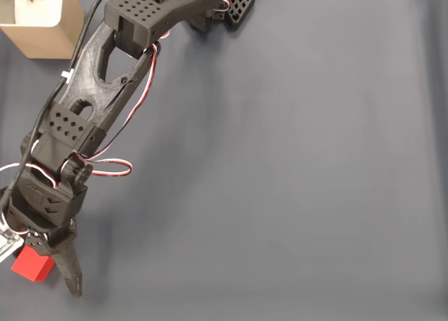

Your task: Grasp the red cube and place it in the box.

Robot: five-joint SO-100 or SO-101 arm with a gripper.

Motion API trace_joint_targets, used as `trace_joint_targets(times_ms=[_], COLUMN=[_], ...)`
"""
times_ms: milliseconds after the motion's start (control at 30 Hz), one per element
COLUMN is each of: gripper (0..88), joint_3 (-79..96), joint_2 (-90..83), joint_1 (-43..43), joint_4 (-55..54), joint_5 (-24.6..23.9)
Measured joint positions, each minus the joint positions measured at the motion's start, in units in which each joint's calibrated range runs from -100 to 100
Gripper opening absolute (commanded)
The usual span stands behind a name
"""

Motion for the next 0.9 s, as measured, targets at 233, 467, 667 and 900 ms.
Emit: trace_joint_targets(times_ms=[233,467,667,900], gripper=[36.9,26.8,21.7,15.5], joint_3=[0.00,0.00,0.18,2.17], joint_2=[0.00,0.00,-0.17,-2.69], joint_1=[-0.07,-0.07,-0.22,-0.74], joint_4=[0.00,0.00,0.00,0.00], joint_5=[0.00,0.00,0.00,0.29])
